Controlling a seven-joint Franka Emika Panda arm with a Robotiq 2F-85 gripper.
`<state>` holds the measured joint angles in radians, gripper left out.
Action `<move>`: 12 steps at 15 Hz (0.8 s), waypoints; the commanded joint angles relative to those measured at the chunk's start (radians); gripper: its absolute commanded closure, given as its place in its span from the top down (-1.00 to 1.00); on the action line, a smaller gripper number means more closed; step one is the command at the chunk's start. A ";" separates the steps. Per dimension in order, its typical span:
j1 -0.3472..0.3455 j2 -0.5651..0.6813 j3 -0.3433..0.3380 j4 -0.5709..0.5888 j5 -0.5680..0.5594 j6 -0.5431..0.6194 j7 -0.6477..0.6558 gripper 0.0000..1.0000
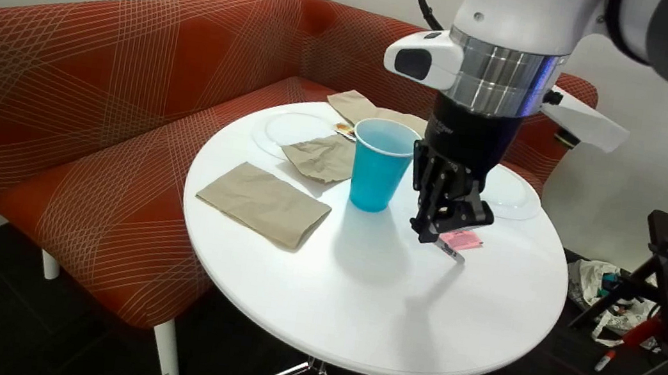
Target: Take the marker from the blue cup and place it on the table
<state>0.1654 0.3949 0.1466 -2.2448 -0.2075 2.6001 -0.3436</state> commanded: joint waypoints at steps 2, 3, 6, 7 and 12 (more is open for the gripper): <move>0.007 0.073 -0.007 0.055 -0.029 0.029 0.040 -0.93; 0.011 0.075 -0.010 0.059 -0.034 0.029 0.045 -0.88; 0.021 0.072 -0.020 0.059 -0.055 0.041 0.071 -0.05; 0.019 0.069 -0.018 0.057 -0.057 0.047 0.073 0.12; 0.013 0.040 -0.012 0.040 -0.052 0.097 0.083 0.87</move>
<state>0.1679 0.4590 0.1439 -2.1950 -0.2409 2.6683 -0.3018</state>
